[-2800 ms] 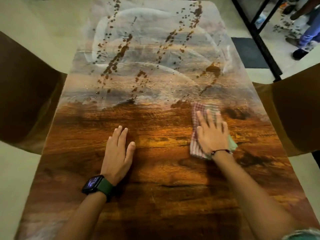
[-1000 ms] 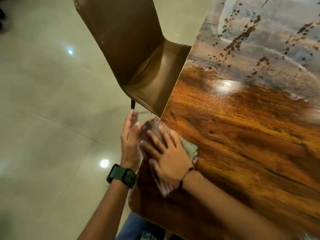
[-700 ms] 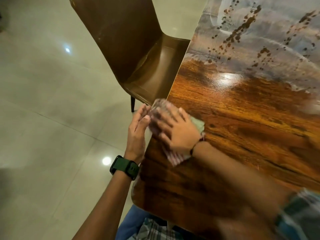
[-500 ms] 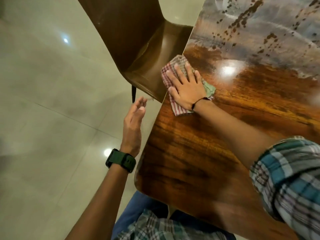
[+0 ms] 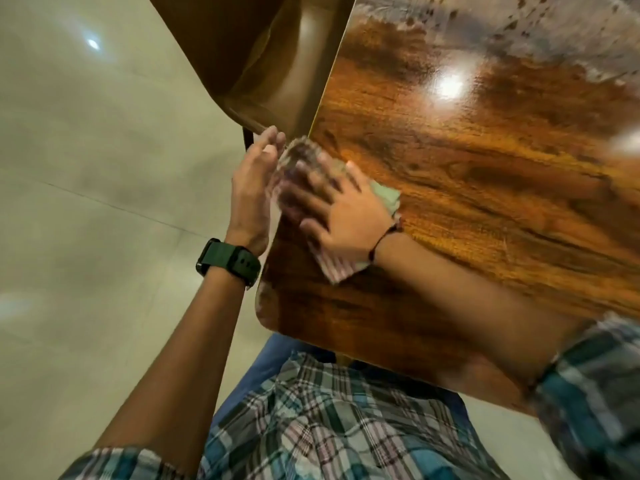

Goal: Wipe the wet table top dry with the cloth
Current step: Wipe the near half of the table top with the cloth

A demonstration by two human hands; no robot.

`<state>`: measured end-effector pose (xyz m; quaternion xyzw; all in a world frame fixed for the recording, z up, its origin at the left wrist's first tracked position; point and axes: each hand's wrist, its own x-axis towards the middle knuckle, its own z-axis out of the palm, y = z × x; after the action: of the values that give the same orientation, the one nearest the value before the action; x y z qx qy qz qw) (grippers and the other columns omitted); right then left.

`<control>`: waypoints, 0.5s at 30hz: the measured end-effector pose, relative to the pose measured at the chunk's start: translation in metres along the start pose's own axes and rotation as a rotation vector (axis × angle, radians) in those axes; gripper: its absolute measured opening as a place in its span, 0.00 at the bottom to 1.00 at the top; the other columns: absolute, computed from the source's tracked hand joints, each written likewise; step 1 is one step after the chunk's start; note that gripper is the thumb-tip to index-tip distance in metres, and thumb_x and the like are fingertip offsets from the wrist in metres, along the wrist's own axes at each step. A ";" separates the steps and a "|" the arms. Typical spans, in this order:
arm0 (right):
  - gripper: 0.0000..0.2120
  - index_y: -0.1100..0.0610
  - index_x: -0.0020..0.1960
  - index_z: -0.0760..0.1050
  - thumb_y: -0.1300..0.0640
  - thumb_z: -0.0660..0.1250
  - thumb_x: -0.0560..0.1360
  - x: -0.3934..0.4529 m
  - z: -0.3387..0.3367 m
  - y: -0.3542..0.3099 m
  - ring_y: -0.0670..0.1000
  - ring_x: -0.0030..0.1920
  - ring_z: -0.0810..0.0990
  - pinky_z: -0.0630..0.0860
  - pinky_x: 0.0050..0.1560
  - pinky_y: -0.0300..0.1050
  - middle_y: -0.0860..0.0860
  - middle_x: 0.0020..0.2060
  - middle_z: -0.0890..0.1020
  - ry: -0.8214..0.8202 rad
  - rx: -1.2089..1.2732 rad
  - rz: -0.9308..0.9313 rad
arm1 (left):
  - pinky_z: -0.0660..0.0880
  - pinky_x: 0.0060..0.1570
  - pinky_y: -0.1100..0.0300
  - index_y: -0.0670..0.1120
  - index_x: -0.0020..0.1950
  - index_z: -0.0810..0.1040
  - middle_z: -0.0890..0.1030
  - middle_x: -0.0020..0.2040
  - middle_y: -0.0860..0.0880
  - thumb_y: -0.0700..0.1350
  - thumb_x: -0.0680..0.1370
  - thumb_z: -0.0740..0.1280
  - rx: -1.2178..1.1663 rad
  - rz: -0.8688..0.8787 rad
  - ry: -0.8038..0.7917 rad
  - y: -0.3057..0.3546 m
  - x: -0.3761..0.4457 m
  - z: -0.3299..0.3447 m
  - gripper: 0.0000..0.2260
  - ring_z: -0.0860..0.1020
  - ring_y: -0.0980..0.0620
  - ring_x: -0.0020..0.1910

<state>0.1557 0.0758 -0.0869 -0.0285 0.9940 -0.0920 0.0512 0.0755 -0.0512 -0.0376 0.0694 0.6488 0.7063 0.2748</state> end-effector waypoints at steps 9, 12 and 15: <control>0.30 0.46 0.76 0.51 0.38 0.44 0.76 -0.019 0.006 -0.029 0.64 0.75 0.47 0.40 0.71 0.62 0.54 0.76 0.53 0.030 -0.017 0.118 | 0.65 0.67 0.58 0.42 0.70 0.65 0.72 0.66 0.46 0.54 0.72 0.60 0.032 -0.006 0.003 -0.005 -0.019 -0.003 0.29 0.70 0.53 0.66; 0.26 0.44 0.74 0.60 0.40 0.52 0.76 -0.073 0.022 -0.087 0.65 0.74 0.51 0.43 0.70 0.65 0.53 0.76 0.57 -0.027 0.013 -0.227 | 0.66 0.66 0.59 0.44 0.67 0.69 0.72 0.67 0.45 0.59 0.68 0.61 0.086 0.017 0.003 -0.003 -0.019 -0.013 0.31 0.71 0.54 0.66; 0.24 0.42 0.72 0.63 0.41 0.51 0.78 -0.079 0.028 -0.074 0.63 0.74 0.55 0.50 0.71 0.63 0.52 0.75 0.61 -0.038 -0.026 -0.370 | 0.66 0.65 0.58 0.49 0.62 0.72 0.74 0.64 0.47 0.59 0.67 0.61 0.114 0.019 0.023 -0.001 -0.018 -0.021 0.26 0.72 0.54 0.64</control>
<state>0.2404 0.0031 -0.0926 -0.2133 0.9718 -0.0864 0.0519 0.0811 -0.0784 -0.0366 0.0829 0.6904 0.6715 0.2560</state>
